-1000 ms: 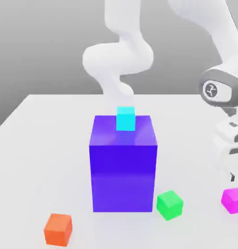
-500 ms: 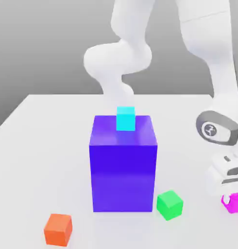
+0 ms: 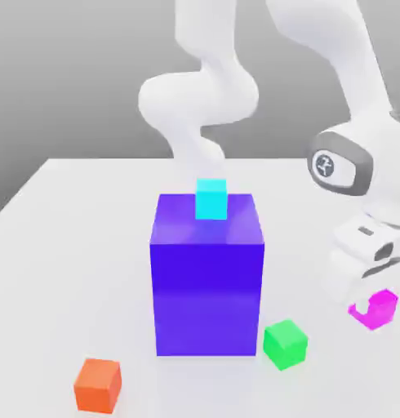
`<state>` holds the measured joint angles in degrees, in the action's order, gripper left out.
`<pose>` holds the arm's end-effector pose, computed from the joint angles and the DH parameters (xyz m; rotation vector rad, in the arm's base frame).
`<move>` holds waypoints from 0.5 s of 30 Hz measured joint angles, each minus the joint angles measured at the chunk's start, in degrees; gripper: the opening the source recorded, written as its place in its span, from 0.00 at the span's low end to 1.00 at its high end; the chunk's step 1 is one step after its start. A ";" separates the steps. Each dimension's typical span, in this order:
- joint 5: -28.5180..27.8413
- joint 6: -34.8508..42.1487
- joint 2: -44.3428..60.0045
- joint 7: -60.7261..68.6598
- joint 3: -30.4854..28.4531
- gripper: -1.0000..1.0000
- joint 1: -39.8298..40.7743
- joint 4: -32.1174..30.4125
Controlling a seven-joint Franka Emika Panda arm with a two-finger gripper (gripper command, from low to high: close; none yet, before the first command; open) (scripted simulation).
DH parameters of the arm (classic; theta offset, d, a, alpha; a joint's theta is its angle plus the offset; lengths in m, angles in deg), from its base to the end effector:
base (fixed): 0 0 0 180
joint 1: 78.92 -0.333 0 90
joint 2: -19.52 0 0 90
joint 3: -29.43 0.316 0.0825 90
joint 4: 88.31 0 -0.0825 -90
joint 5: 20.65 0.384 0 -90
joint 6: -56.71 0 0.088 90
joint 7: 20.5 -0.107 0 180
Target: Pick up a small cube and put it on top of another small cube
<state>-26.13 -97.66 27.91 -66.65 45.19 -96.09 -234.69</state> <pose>0.3774 0.2522 0.2164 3.1319 -0.2310 0.0019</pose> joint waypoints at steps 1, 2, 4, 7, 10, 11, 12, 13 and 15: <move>0.37 0.10 -0.61 2.88 0.07 0.00 0.69 -0.49; 0.76 0.19 -1.22 5.76 0.10 0.00 1.35 -0.97; 1.50 0.39 -2.43 11.51 0.21 0.00 2.76 -1.94; 2.71 0.68 -4.26 20.21 0.12 0.00 4.80 -3.39; 3.86 0.96 -6.08 28.88 0.07 0.00 6.67 -4.85; 4.23 1.09 -6.69 31.71 -0.24 0.00 6.97 -5.33; 4.65 1.19 -7.30 34.63 -0.32 0.00 7.49 -5.81; 5.04 1.30 -7.90 37.52 -0.29 0.00 8.11 -6.29; 5.77 1.51 -9.11 43.26 -1.40 0.00 8.15 -7.25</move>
<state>-20.36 -96.15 18.80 -23.39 43.79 -87.93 -241.94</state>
